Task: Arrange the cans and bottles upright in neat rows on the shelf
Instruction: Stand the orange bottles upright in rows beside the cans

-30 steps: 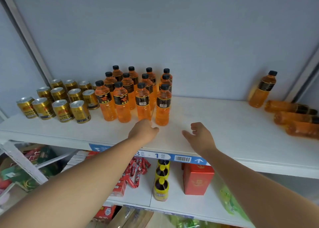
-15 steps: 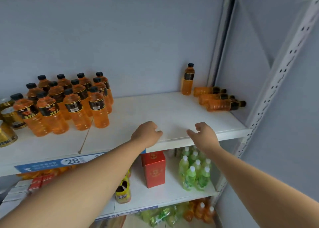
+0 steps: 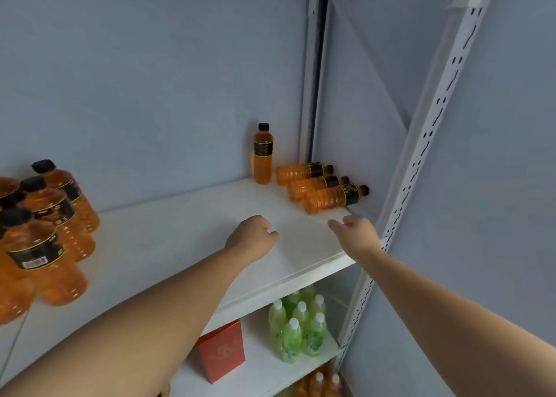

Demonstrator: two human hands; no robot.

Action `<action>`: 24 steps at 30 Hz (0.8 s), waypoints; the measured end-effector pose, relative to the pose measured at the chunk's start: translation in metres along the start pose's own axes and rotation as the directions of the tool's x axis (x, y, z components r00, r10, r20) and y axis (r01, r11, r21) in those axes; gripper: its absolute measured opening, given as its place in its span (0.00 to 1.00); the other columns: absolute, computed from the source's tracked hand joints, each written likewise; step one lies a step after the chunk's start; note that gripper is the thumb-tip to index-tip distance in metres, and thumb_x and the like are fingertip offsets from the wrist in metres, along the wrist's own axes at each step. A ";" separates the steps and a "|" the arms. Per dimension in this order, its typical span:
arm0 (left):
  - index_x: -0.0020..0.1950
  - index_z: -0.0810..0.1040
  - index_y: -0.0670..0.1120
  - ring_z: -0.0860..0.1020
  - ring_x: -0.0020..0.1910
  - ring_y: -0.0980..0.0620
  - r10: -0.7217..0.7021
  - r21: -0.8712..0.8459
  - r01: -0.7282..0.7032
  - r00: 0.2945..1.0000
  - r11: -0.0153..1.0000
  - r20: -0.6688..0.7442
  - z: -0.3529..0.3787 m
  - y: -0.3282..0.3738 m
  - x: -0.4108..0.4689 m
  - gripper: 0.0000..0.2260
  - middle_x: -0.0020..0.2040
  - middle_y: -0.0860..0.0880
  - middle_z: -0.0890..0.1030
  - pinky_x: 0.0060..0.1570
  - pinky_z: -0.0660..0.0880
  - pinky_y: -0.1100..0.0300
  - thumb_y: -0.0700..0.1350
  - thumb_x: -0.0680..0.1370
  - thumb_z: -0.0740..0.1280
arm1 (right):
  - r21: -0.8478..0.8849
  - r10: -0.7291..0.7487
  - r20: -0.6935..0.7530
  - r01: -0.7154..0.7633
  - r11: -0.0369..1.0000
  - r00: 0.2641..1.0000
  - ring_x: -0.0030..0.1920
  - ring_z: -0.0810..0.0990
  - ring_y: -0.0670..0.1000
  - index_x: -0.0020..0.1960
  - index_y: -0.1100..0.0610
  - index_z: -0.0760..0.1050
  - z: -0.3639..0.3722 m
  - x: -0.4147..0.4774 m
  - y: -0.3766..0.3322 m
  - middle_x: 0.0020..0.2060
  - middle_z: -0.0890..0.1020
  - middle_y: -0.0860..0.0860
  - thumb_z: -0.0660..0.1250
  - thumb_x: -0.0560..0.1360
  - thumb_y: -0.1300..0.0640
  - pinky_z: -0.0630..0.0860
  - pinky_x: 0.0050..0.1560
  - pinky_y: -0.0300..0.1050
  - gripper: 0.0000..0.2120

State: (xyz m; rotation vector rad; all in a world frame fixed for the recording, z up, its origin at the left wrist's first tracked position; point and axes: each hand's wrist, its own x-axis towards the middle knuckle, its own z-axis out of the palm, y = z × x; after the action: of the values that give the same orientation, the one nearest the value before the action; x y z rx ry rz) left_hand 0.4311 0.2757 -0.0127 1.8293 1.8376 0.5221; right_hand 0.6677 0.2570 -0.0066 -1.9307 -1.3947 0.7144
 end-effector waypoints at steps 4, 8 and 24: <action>0.70 0.74 0.49 0.79 0.61 0.47 0.034 0.006 -0.034 0.999 0.999 0.022 -0.008 0.005 0.053 0.22 0.67 0.50 0.78 0.59 0.78 0.51 0.56 0.78 0.67 | 0.137 0.151 -0.002 -0.150 0.979 0.988 0.31 0.70 0.50 0.42 0.56 0.71 0.005 0.044 -0.015 0.33 0.71 0.50 0.65 0.76 0.43 0.68 0.32 0.45 0.15; 0.72 0.71 0.49 0.76 0.64 0.45 0.149 0.069 -0.151 0.989 0.986 0.020 -0.010 0.016 0.099 0.25 0.69 0.47 0.74 0.60 0.77 0.51 0.56 0.78 0.69 | 0.274 0.308 -0.012 -0.293 0.916 0.951 0.39 0.78 0.54 0.45 0.56 0.75 0.012 0.075 -0.019 0.39 0.80 0.54 0.66 0.74 0.39 0.73 0.40 0.48 0.19; 0.49 0.79 0.54 0.80 0.46 0.52 0.473 0.147 -0.556 0.795 0.818 0.380 0.004 0.068 0.206 0.05 0.45 0.53 0.82 0.45 0.76 0.58 0.53 0.76 0.70 | 0.410 0.547 -0.049 -0.482 0.774 0.836 0.42 0.80 0.56 0.64 0.56 0.68 0.015 0.148 -0.023 0.51 0.79 0.56 0.70 0.73 0.35 0.79 0.35 0.47 0.31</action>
State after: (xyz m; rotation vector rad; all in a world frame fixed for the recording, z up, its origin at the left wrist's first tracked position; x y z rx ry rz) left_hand 0.4924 0.4824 0.0084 2.4442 1.2046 0.1423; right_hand 0.6855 0.4063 -0.0072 -1.9994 -0.5460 0.9689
